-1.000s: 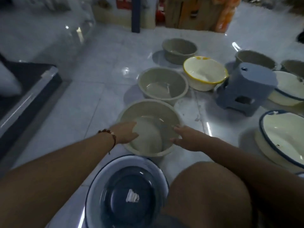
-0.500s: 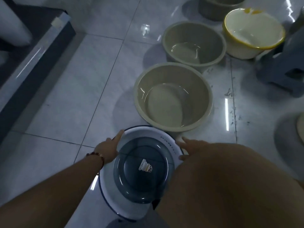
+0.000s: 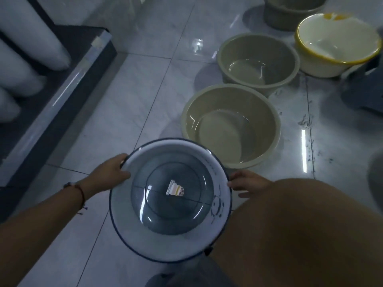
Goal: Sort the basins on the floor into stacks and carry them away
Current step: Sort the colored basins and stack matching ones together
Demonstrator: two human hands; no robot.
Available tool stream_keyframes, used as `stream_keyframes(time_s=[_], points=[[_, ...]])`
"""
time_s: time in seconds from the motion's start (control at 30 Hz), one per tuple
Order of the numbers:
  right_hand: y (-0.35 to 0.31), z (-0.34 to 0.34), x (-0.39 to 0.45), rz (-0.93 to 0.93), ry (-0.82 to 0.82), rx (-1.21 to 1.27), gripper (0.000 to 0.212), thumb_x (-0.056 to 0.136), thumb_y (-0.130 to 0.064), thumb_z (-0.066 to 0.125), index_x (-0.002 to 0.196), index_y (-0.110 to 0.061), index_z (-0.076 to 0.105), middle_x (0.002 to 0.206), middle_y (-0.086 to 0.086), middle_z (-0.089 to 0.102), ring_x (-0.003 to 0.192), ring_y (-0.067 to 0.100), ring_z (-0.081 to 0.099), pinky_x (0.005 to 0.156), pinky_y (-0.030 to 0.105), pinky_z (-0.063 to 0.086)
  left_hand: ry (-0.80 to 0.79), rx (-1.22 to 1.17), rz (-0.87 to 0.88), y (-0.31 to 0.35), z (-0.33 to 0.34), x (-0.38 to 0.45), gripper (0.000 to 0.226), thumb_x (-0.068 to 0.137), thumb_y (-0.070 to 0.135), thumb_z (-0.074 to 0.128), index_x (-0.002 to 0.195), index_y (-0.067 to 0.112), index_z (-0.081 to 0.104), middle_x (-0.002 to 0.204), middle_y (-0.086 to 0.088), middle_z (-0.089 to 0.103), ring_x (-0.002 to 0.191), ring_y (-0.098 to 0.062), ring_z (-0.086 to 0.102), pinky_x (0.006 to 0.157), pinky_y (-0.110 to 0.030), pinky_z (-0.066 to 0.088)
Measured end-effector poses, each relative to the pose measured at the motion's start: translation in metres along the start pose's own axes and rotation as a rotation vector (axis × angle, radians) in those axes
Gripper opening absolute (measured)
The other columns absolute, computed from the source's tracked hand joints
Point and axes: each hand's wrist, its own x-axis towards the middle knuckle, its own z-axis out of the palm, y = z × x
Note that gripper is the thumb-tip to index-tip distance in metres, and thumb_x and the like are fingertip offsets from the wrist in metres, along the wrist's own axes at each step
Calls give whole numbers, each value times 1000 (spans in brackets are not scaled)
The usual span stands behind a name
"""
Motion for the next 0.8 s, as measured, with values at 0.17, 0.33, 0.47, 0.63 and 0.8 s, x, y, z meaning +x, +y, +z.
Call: stream_keyframes(time_s=[0.17, 0.33, 0.47, 0.63, 0.8], points=[[-62, -34, -56, -90, 24, 120, 31, 89, -22, 67, 119, -22, 57, 117, 1, 65, 92, 10, 64, 68, 21, 53, 185, -199, 65, 61, -72, 3, 27, 83, 1, 65, 92, 25, 55, 85, 0, 59, 72, -16, 58, 56, -27, 44], [-77, -101, -130, -347, 308, 313, 35, 90, -24, 65, 123, -23, 55, 115, 0, 70, 103, 21, 67, 87, 38, 56, 180, -432, 201, 187, -93, 12, 25, 85, 1, 64, 104, 12, 54, 89, -8, 62, 73, -21, 60, 58, -30, 50], [-41, -169, -206, -476, 621, 549, 32, 88, -14, 65, 120, -15, 61, 115, 9, 70, 103, 27, 68, 94, 46, 53, 43, -544, 352, 320, -71, -3, 22, 86, -3, 61, 100, 13, 55, 87, -6, 63, 72, -21, 62, 54, -29, 54], [58, -240, -310, -418, 973, 831, 38, 89, -16, 61, 126, -6, 58, 110, 17, 70, 97, 33, 68, 83, 44, 57, -209, -567, 493, 480, 5, -47, 23, 84, -2, 62, 105, 6, 57, 90, -15, 64, 74, -30, 65, 63, -40, 59], [193, -250, -399, -209, 1227, 1059, 27, 89, -17, 60, 109, 1, 65, 94, 19, 71, 77, 31, 67, 68, 36, 57, -534, -530, 551, 604, 120, -118, 23, 88, -4, 58, 110, 5, 57, 93, -14, 64, 75, -25, 62, 55, -33, 52]])
